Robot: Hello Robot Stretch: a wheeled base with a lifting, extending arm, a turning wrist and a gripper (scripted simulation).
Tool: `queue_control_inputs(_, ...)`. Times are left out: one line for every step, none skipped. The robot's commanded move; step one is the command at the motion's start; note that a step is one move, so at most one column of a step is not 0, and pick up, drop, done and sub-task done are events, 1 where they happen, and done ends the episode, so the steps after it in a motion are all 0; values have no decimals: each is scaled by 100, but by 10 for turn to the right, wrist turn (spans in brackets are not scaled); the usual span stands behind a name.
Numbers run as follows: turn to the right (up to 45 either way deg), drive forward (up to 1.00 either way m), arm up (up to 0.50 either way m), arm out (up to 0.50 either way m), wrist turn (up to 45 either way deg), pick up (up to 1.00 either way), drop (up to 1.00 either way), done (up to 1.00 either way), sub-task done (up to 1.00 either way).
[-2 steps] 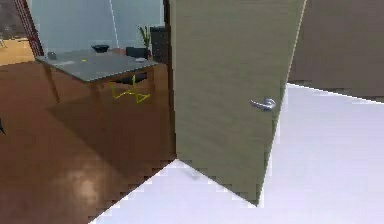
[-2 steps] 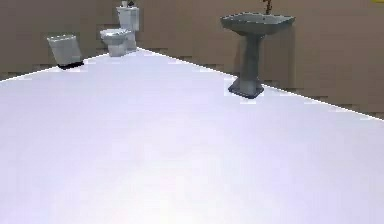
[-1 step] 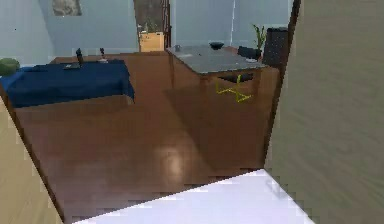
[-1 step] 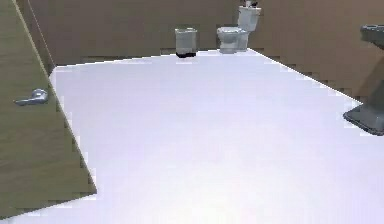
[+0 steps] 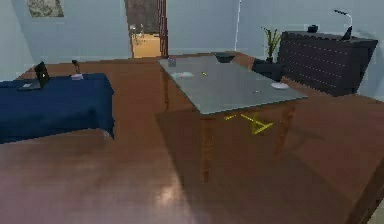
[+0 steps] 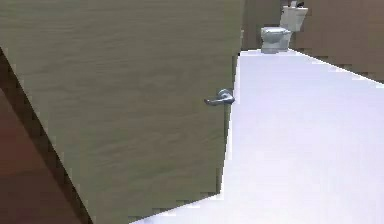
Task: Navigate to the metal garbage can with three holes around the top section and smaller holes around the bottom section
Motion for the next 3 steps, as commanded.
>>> queue_control_inputs(0,75,0,0,0,0,0,0,0)
queue_control_inputs(450,0,0,0,0,0,0,0,0)
queue_control_inputs(240,0,0,0,0,0,0,0,0)
